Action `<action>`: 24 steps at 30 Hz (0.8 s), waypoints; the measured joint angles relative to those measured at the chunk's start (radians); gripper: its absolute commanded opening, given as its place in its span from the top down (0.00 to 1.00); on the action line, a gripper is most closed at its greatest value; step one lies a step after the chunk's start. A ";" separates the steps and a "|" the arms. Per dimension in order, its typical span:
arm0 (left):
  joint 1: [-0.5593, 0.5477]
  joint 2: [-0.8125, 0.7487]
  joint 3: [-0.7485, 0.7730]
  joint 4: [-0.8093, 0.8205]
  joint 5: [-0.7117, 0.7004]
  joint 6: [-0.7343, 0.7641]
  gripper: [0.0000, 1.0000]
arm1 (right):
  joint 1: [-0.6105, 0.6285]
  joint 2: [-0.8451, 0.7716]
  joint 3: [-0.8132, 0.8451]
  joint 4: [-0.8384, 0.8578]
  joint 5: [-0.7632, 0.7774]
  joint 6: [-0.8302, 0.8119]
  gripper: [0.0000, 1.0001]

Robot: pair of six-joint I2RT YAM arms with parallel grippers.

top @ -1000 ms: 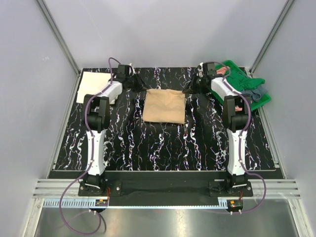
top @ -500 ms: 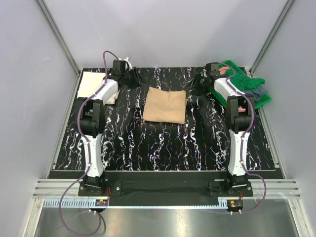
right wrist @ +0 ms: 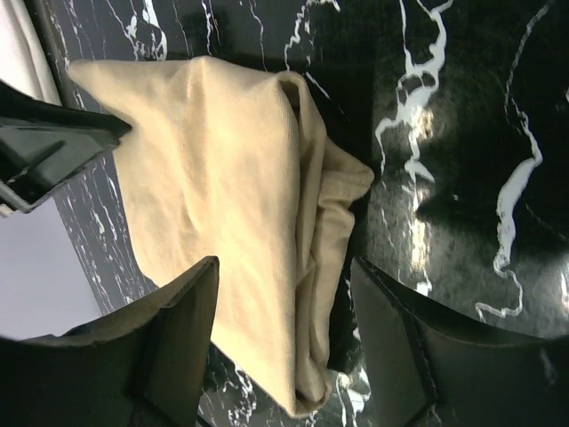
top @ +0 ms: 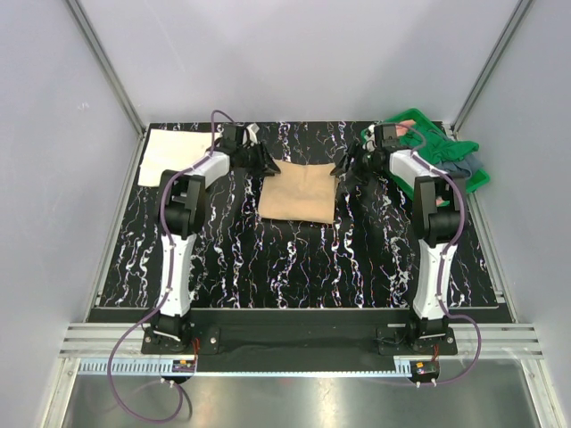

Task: Fold and stack the t-shirts
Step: Fold the tshirt

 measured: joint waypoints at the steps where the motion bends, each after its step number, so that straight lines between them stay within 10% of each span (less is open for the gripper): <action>1: 0.002 0.013 0.001 -0.004 0.000 0.000 0.62 | 0.000 0.008 0.000 0.014 -0.007 -0.002 0.32; 12: 0.010 0.054 0.065 0.007 -0.003 -0.001 0.62 | 0.030 0.102 0.005 0.156 -0.041 0.018 0.29; 20: 0.013 0.067 0.065 0.011 -0.007 -0.002 0.61 | 0.034 0.163 0.039 0.206 -0.043 0.016 0.78; 22: 0.017 0.071 0.065 0.013 -0.006 -0.002 0.61 | 0.028 0.172 0.040 0.221 -0.058 0.014 0.76; 24: 0.022 0.072 0.065 0.010 -0.006 -0.005 0.60 | 0.024 0.177 0.040 0.233 -0.079 0.016 0.50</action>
